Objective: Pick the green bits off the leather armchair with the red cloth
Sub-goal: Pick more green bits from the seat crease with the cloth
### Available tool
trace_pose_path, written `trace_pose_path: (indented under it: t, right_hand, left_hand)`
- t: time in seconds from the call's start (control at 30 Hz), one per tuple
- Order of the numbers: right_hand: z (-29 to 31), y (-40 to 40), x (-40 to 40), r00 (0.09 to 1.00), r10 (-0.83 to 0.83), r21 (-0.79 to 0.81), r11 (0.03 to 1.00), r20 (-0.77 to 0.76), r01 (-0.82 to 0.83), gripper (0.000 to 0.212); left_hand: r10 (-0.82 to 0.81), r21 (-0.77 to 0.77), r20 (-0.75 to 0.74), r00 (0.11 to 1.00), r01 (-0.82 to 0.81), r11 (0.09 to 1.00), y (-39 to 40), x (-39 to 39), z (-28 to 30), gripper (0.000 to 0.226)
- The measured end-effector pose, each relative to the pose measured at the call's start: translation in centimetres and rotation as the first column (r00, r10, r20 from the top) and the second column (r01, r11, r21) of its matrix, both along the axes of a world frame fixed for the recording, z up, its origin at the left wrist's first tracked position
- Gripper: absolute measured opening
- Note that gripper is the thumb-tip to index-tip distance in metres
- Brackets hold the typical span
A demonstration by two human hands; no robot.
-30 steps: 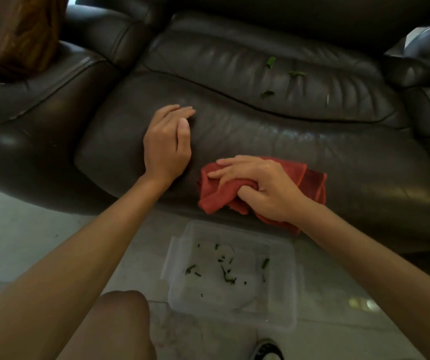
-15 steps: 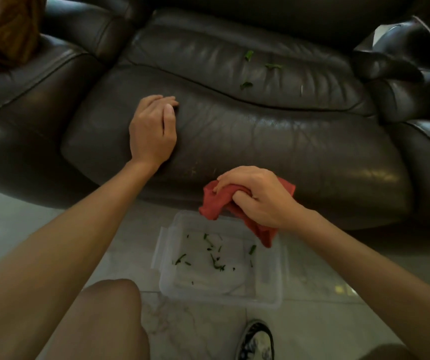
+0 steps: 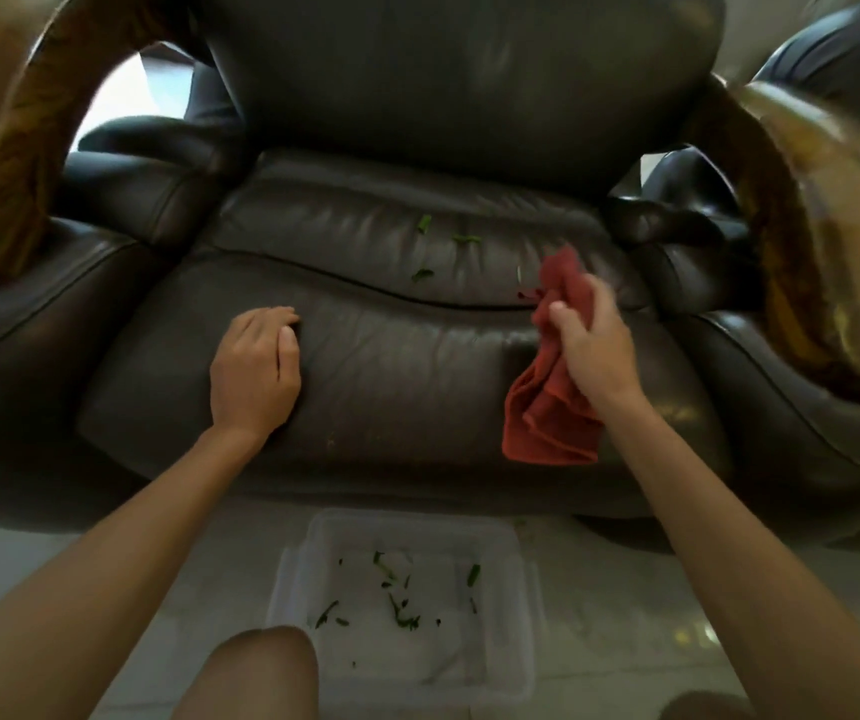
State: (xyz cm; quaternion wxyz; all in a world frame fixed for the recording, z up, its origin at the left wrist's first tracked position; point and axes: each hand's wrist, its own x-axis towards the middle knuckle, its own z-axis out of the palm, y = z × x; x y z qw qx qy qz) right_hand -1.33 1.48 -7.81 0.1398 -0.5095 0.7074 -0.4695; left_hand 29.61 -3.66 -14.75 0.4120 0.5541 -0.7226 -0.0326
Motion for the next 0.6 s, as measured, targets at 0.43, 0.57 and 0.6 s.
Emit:
trace_pose_path:
  t: [0.43,0.57,0.6]
  right_hand:
    - [-3.5,-5.2,-6.0,0.890,-0.229,0.129,0.945,-0.393,0.300,0.035]
    - [-2.9,-9.9,-9.1,0.922,-0.311,0.121,0.931,-0.231,0.344,0.031]
    - [-3.1,-11.0,-9.4,0.930,-0.292,0.103,0.942,-0.224,0.321,0.032]
  left_hand:
    - [-0.238,0.202,0.216,0.947,0.195,0.960,-0.7,-12.2,3.1,0.048]
    - [-0.243,0.218,0.267,0.933,0.188,0.958,-1.9,-14.7,2.4,0.049]
    - [-0.237,0.217,0.271,0.933,0.181,0.959,-2.0,-14.7,2.2,0.048]
